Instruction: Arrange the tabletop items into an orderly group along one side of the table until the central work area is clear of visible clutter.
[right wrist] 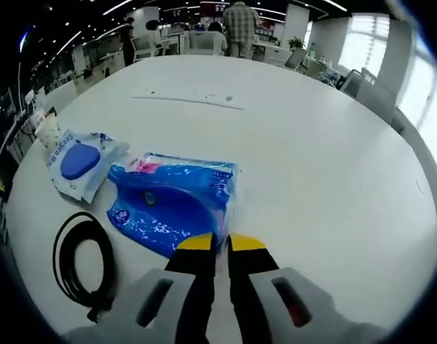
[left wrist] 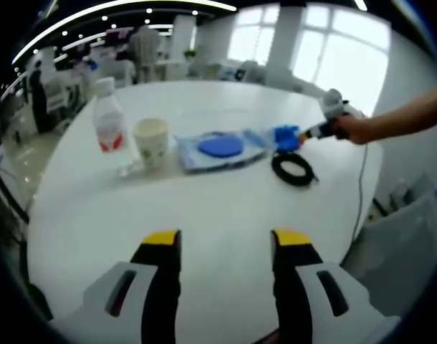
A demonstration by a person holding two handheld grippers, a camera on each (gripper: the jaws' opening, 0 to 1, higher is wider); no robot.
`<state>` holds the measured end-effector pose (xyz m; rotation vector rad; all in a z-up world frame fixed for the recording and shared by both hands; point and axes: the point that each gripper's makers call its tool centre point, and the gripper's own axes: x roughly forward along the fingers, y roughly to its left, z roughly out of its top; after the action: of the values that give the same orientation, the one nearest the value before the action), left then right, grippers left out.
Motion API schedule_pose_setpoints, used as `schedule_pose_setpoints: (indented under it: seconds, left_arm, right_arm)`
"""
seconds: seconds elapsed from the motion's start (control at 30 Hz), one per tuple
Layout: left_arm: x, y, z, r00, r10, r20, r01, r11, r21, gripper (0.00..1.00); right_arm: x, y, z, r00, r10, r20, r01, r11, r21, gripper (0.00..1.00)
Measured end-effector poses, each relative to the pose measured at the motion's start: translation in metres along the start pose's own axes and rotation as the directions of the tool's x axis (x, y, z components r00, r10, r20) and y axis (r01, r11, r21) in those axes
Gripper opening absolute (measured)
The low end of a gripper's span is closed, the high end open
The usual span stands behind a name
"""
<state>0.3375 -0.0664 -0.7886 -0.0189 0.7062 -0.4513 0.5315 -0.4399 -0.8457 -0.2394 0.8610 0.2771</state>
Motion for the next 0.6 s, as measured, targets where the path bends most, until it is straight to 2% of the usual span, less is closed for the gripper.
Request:
schedule_pose_setpoints:
  seconds: [0.17,0.3,0.33,0.6]
  left_arm:
    - [0.000,-0.001,0.000,1.000,-0.001,0.000,0.001,1.000,0.005,0.47]
    - [0.000,-0.002,0.000,1.000,-0.004,-0.002,0.004,1.000,0.003,0.47]
    - [0.000,-0.002,0.000,1.000,-0.004,-0.002,0.004,1.000,0.004,0.47]
    - [0.001,-0.002,0.001,1.000,-0.007,-0.001,0.007,1.000,0.005,0.47]
  right_arm:
    - [-0.001,-0.007,-0.001,1.000,-0.026,-0.007,0.026,1.000,0.001,0.13]
    - [-0.002,-0.012,-0.004,0.999,-0.049,-0.019,0.049,0.999,-0.005,0.29]
    - [-0.002,-0.013,-0.004,0.999,-0.051,-0.019,0.051,0.999,-0.001,0.31]
    - [-0.007,-0.015,-0.003,0.999,-0.049,-0.013,0.049,0.999,0.005,0.32]
